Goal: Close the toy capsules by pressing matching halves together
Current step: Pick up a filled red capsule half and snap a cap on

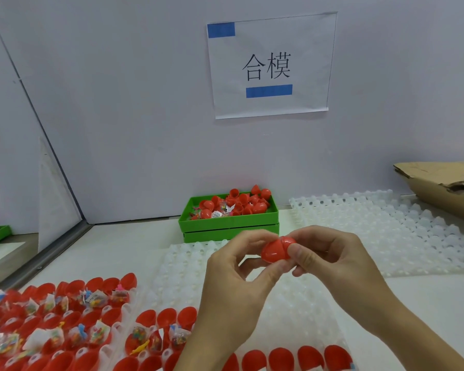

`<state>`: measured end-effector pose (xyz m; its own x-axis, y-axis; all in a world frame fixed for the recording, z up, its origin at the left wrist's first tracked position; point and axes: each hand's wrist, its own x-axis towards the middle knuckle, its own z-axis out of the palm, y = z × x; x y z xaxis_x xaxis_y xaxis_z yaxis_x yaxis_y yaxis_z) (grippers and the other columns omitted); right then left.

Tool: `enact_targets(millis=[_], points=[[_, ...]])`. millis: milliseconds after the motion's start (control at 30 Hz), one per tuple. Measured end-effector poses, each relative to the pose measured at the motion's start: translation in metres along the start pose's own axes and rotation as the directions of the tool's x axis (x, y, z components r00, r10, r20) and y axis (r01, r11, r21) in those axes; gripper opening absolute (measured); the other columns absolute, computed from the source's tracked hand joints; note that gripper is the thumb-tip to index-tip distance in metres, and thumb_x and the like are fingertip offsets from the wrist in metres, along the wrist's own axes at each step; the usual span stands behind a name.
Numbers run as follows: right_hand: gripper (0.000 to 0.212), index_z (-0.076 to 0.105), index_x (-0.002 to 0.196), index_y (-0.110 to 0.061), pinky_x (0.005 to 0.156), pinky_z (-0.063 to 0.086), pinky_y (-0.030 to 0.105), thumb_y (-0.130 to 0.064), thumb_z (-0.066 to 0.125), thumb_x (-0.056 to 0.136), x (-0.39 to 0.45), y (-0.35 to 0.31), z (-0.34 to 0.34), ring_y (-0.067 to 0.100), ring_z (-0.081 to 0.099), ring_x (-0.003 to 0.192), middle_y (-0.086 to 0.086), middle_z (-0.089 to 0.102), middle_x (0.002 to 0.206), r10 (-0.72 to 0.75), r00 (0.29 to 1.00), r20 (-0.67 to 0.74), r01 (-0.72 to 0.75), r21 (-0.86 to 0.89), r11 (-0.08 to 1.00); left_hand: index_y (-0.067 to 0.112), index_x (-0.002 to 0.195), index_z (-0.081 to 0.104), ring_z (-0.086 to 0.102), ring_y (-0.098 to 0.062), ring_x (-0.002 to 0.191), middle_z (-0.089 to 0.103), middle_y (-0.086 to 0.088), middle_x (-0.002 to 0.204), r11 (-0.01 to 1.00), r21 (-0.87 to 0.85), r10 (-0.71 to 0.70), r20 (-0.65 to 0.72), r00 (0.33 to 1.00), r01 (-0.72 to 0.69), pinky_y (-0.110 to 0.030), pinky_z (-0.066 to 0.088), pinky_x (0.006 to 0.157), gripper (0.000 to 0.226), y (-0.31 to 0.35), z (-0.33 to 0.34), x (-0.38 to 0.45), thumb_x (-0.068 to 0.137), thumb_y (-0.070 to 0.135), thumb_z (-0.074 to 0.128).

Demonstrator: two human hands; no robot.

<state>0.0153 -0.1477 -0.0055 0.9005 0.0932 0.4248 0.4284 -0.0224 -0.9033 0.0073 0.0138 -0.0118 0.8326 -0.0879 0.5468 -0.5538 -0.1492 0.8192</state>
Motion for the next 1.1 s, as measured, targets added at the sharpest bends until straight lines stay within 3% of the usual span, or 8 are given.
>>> enact_targets(millis=[133,400,600,700,833,933,1000,1100], points=[[0.029,0.072,0.093,-0.011,0.064,0.057,0.022,-0.031,0.072,0.071,-0.0002,0.0004,-0.0013,0.020,0.073,0.072,0.005,0.077,0.081,-0.007,0.999,0.040,0.008,-0.010,1.000,0.039,0.100,0.070,0.067,-0.005,0.099,0.072,0.019,0.096,1.000,0.000,-0.029,0.001,1.000,0.029,-0.015,0.055,0.081,0.033,-0.0029,-0.0013,0.0007,0.067,0.040,0.073],[0.023,0.076,0.085,-0.013,0.064,0.057,0.022,-0.026,0.075,0.066,0.0008,-0.0002,-0.0054,0.019,0.072,0.067,0.008,0.076,0.076,-0.017,1.000,0.024,0.018,-0.032,0.999,0.037,0.101,0.072,0.067,-0.005,0.098,0.071,0.020,0.098,0.999,0.046,-0.009,0.032,0.999,0.008,-0.017,0.055,0.082,0.032,-0.0069,-0.0057,0.0005,0.070,0.028,0.074],[0.024,0.076,0.090,-0.013,0.063,0.057,0.021,-0.024,0.072,0.070,0.0003,-0.0005,-0.0019,0.018,0.073,0.067,0.004,0.076,0.076,-0.020,1.000,0.010,0.021,-0.035,0.999,0.036,0.097,0.069,0.066,-0.008,0.096,0.070,0.020,0.093,0.977,0.204,0.068,0.018,0.998,-0.070,-0.019,0.056,0.082,0.036,-0.0096,-0.0068,-0.0008,0.081,0.005,0.077],[0.023,0.076,0.090,-0.013,0.062,0.057,0.022,-0.024,0.072,0.071,-0.0002,-0.0008,-0.0004,0.018,0.074,0.068,0.002,0.077,0.078,-0.021,1.000,-0.008,0.021,-0.026,0.999,0.041,0.092,0.066,0.065,-0.006,0.095,0.069,0.022,0.093,0.962,0.251,0.112,0.013,0.994,-0.112,-0.015,0.055,0.080,0.033,-0.0081,-0.0061,0.0000,0.080,0.012,0.076],[0.015,0.078,0.090,-0.012,0.063,0.057,0.023,-0.009,0.076,0.075,-0.0013,0.0009,0.0005,0.021,0.073,0.067,0.005,0.077,0.078,-0.013,1.000,-0.017,0.012,-0.019,1.000,0.042,0.095,0.067,0.064,-0.003,0.097,0.066,0.023,0.100,0.919,0.347,0.185,0.045,0.982,-0.189,-0.015,0.055,0.081,0.026,-0.0051,-0.0061,-0.0007,0.079,0.022,0.069],[0.014,0.077,0.089,-0.011,0.062,0.057,0.021,-0.007,0.075,0.076,-0.0017,0.0021,0.0013,0.019,0.072,0.065,0.004,0.076,0.075,-0.022,1.000,-0.018,0.021,-0.034,0.999,0.043,0.103,0.066,0.066,-0.001,0.097,0.069,0.024,0.098,0.899,0.391,0.209,0.014,0.978,-0.198,-0.019,0.056,0.086,0.036,-0.0065,-0.0064,-0.0011,0.079,0.017,0.070],[0.014,0.076,0.086,-0.010,0.062,0.057,0.021,-0.007,0.077,0.073,-0.0016,0.0019,0.0023,0.018,0.072,0.064,0.005,0.076,0.074,-0.024,0.999,-0.025,0.024,-0.027,0.999,0.052,0.102,0.056,0.066,0.004,0.097,0.069,0.029,0.098,0.910,0.392,0.157,-0.015,0.987,-0.138,-0.019,0.055,0.088,0.052,-0.0066,-0.0059,-0.0011,0.080,0.010,0.076],[0.019,0.077,0.082,-0.014,0.065,0.058,0.022,-0.020,0.078,0.064,-0.0022,0.0006,0.0038,0.019,0.073,0.067,0.005,0.076,0.076,-0.047,0.999,-0.014,0.046,-0.036,0.998,0.051,0.097,0.054,0.064,0.007,0.100,0.068,0.030,0.096,0.914,0.391,0.123,-0.021,0.992,-0.105,-0.014,0.053,0.089,0.055,-0.0095,-0.0055,-0.0014,0.078,0.006,0.080]])
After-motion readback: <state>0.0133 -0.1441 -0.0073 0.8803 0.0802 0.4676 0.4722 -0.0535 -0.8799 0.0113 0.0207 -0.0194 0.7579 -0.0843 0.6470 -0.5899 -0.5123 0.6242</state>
